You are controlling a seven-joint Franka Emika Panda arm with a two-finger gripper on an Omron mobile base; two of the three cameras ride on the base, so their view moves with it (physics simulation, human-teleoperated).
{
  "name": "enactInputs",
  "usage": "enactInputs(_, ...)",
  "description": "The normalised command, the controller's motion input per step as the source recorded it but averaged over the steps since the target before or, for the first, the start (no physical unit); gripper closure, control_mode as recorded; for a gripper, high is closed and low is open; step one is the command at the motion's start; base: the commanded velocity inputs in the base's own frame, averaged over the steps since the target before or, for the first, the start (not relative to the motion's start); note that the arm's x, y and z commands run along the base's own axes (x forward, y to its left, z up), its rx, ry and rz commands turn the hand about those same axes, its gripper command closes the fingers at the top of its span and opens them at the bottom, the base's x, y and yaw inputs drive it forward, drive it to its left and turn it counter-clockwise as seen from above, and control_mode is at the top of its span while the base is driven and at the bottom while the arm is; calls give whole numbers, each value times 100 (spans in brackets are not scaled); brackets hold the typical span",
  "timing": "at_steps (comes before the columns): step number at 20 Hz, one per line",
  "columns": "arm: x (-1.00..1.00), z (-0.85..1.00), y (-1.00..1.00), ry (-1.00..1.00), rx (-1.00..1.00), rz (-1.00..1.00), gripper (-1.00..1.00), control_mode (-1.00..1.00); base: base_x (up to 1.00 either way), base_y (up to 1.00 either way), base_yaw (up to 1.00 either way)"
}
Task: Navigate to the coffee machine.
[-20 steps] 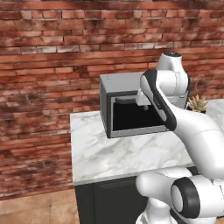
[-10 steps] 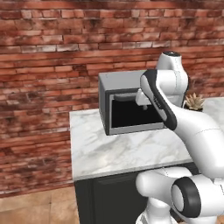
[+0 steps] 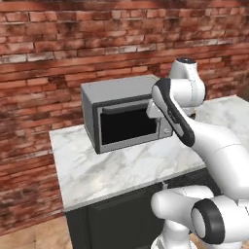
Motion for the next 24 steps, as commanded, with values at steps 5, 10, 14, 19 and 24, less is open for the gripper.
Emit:
enactInputs(5,0,0,0,0,0,0,-100,100,-53,-3,-69)
enactInputs(10,0,0,0,0,0,0,-100,100,-36,0,-78)
enactInputs(14,0,0,0,0,0,0,-100,100,-24,0,-81)
enactInputs(19,0,0,0,0,0,0,-100,100,-21,-3,-81)
enactInputs(24,0,0,0,0,0,0,-100,100,-20,-17,-79)
